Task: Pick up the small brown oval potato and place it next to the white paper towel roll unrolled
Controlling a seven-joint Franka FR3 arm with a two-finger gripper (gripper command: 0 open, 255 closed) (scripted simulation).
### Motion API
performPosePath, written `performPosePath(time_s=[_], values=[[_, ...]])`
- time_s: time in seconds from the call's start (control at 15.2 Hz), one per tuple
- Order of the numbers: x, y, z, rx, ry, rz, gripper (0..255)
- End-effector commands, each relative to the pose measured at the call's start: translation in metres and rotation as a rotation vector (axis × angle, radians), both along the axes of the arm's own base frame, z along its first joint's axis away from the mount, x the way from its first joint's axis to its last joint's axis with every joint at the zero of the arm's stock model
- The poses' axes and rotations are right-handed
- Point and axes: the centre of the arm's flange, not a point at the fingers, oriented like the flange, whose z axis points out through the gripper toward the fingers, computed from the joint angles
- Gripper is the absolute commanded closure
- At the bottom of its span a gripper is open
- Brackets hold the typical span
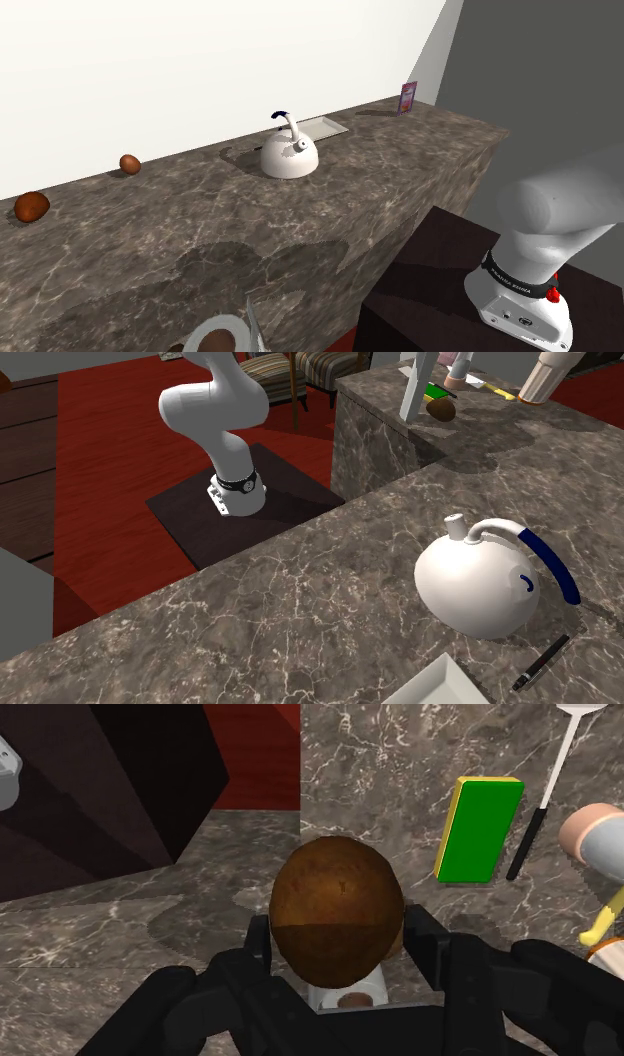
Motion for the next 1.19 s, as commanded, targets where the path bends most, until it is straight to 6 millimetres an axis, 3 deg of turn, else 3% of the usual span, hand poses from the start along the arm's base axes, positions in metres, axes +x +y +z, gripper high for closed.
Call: performPosePath(time_s=[0.0,1.12], values=[[0.000,0.000,-0.011,0.000,0.000,0.000,255],[0.000,0.000,-0.101,0.000,0.000,0.000,255]])
